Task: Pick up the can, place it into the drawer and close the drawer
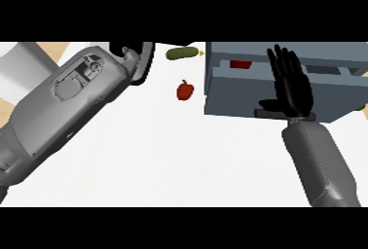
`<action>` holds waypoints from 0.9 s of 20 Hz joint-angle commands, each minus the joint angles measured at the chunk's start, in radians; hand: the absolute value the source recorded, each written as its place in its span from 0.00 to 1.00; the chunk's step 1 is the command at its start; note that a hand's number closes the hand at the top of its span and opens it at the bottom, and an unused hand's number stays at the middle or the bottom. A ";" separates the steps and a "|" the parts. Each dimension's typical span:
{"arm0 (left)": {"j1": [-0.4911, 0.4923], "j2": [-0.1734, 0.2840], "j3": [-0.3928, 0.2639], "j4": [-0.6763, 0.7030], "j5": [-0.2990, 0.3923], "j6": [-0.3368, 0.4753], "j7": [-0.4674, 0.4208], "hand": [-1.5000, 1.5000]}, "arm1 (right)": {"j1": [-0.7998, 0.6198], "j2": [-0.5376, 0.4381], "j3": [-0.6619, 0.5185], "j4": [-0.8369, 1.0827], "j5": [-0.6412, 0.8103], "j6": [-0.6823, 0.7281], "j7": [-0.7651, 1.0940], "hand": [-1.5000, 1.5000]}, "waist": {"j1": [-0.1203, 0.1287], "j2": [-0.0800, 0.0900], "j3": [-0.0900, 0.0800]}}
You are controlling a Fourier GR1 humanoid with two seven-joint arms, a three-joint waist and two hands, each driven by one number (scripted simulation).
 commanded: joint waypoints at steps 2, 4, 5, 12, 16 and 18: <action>0.073 0.055 0.002 -0.108 -0.016 0.007 0.019 0.00 | -0.116 0.007 -0.058 0.223 -0.019 -0.075 -0.023 0.00 | 0.019 0.026 0.023; 0.074 0.102 0.009 -0.127 -0.014 -0.028 0.049 0.00 | -0.160 0.051 -0.047 0.280 0.034 -0.131 0.030 0.00 | 0.019 0.027 0.022; 0.106 0.060 -0.018 -0.140 -0.041 0.027 0.038 0.00 | -0.181 0.021 -0.078 0.316 0.005 -0.141 0.002 0.00 | 0.013 0.028 0.023; 0.214 0.128 0.020 -0.239 -0.035 -0.021 0.026 0.00 | -0.396 -0.002 -0.115 0.496 0.021 -0.149 0.025 0.00 | 0.022 0.035 0.022; 0.281 0.163 0.022 -0.310 -0.049 -0.024 0.010 0.00 | -0.446 -0.014 -0.135 0.561 0.026 -0.184 0.035 0.00 | 0.034 0.040 0.022; 0.239 0.142 0.007 -0.319 -0.056 -0.007 0.068 0.00 | -0.492 -0.027 -0.142 0.600 0.031 -0.157 0.052 0.00 | 0.035 0.042 0.023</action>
